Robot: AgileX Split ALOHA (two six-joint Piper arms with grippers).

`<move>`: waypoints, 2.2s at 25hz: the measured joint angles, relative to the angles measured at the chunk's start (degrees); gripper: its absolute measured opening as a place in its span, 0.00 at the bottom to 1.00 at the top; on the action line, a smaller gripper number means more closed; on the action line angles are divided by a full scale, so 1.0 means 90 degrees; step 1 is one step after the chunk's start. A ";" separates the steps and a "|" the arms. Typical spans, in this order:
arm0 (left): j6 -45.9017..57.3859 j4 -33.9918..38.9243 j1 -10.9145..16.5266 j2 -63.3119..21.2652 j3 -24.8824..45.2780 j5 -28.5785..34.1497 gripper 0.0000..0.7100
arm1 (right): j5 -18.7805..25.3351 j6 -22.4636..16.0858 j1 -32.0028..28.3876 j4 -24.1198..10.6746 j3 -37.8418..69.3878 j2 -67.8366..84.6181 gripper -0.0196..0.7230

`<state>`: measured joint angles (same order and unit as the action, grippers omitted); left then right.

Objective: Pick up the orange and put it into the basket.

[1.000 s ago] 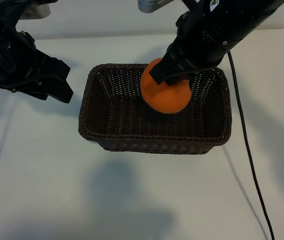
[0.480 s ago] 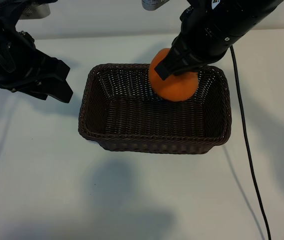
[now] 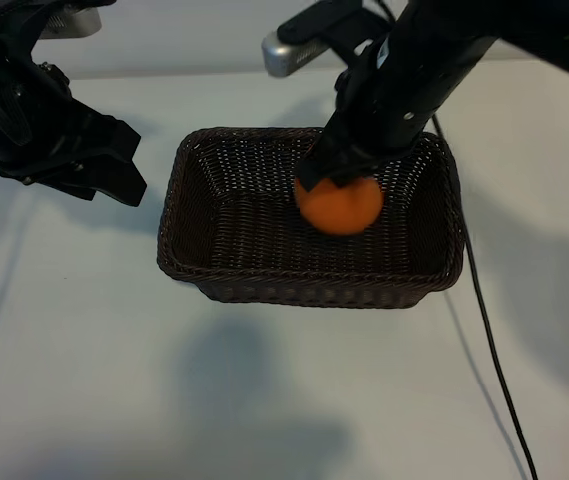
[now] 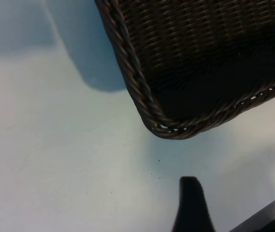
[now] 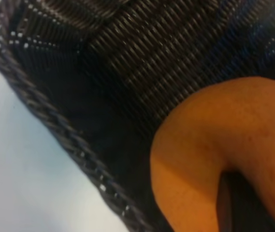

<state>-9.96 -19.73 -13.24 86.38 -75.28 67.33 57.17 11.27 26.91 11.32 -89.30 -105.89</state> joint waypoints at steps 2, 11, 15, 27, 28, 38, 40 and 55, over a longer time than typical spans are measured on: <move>0.0000 0.0000 0.0000 0.0000 0.0000 0.0000 0.73 | -0.0102 0.0015 0.0000 0.0000 0.0000 -0.0190 0.14; 0.0000 0.0000 0.0000 0.0000 0.0000 0.0000 0.73 | -0.0263 0.0162 0.0000 0.0000 0.0000 -0.0798 0.14; 0.0000 0.0000 0.0000 0.0000 0.0000 0.0000 0.73 | -0.0263 0.0203 0.0000 -0.0007 0.0000 -0.1048 0.14; 0.0000 0.0000 0.0000 0.0000 0.0000 0.0000 0.73 | -0.0246 0.0281 0.0000 -0.0023 0.0000 -0.1120 0.14; 0.0000 0.0000 0.0000 0.0000 0.0000 0.0000 0.73 | -0.0246 0.0281 0.0000 -0.0023 0.0000 -0.1120 0.15; 0.0000 0.0000 0.0000 0.0000 0.0000 0.0000 0.73 | -0.0244 0.0259 0.0000 0.0054 -0.0001 -0.1120 0.61; 0.0000 0.0000 0.0000 0.0000 0.0000 0.0000 0.73 | -0.0244 0.0211 0.0000 0.0055 -0.0007 -0.1120 0.69; -0.0014 -0.0127 0.0000 0.0000 0.0000 0.0000 0.73 | 0.0563 0.0084 0.0000 -0.0063 -0.0007 0.0251 0.74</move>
<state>-10.08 -20.88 -13.24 86.38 -75.28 67.33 62.23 12.02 26.91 10.75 -89.36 -103.63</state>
